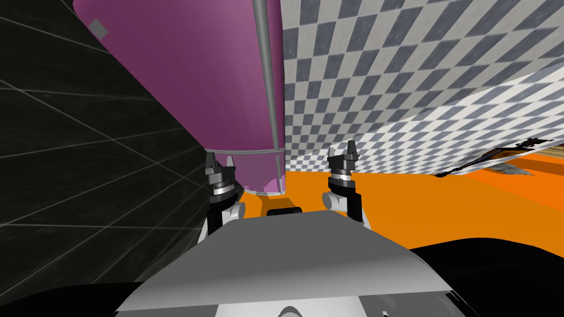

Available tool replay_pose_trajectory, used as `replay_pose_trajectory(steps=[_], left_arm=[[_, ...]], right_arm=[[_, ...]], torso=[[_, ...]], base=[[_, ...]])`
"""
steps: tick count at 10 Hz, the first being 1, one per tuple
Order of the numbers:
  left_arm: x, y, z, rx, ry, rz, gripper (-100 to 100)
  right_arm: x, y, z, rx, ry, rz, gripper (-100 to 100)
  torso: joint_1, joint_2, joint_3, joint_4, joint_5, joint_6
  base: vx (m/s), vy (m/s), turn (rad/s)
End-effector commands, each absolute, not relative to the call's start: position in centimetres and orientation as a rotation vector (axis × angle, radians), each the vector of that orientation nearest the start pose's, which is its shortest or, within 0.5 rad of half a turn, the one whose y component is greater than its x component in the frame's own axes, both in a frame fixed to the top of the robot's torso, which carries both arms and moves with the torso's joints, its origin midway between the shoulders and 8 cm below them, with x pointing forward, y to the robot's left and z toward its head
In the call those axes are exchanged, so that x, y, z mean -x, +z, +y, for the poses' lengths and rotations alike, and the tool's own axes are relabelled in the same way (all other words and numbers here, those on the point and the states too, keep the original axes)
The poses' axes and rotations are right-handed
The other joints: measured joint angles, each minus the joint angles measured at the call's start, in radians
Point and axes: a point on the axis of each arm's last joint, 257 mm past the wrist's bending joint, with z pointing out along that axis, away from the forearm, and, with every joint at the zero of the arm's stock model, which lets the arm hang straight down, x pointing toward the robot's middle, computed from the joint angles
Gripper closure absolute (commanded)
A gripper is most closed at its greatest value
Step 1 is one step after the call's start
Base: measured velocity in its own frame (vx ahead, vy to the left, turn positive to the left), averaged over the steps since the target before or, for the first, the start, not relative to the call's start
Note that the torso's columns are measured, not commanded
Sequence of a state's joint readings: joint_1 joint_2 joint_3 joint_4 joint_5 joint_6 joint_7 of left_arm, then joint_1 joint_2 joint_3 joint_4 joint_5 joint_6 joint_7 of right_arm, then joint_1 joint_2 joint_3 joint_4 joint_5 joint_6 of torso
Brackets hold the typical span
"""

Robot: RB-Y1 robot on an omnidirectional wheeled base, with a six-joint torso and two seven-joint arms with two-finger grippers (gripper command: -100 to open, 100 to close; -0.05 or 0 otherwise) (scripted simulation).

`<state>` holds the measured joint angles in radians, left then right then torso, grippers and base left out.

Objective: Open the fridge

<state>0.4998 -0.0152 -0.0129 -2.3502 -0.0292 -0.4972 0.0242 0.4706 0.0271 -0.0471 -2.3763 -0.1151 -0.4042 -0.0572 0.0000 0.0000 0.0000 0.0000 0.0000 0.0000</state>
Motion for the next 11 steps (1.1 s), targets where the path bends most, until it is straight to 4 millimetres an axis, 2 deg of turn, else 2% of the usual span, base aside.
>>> replay_pose_trajectory(steps=[1,9,10,11], left_arm=[[-33.02,5.48,27.02,0.606,-1.333,0.562,0],[-33.01,5.49,27.02,0.605,-1.333,0.562,0],[-33.08,5.36,26.88,0.587,-1.330,0.595,-100],[-33.14,5.24,26.86,0.576,-1.325,0.620,-100]], right_arm=[[-33.55,5.87,-30.41,-0.734,1.405,0.482,0],[-33.54,5.88,-30.40,-0.733,1.405,0.482,0],[-33.54,5.88,-30.40,-0.733,1.405,0.482,0],[-33.55,5.86,-30.41,-0.734,1.405,0.482,0]], torso=[[0.000,0.040,-0.082,0.041,0.000,0.000],[0.000,0.618,-1.234,0.617,0.000,0.000],[0.000,0.691,-1.382,0.691,0.000,0.000],[0.000,0.725,-1.451,0.724,0.000,0.000]], base=[[0.000,0.000,0.000],[0.000,0.000,0.000],[0.010,-0.009,-0.004],[0.014,-0.018,-0.005]])
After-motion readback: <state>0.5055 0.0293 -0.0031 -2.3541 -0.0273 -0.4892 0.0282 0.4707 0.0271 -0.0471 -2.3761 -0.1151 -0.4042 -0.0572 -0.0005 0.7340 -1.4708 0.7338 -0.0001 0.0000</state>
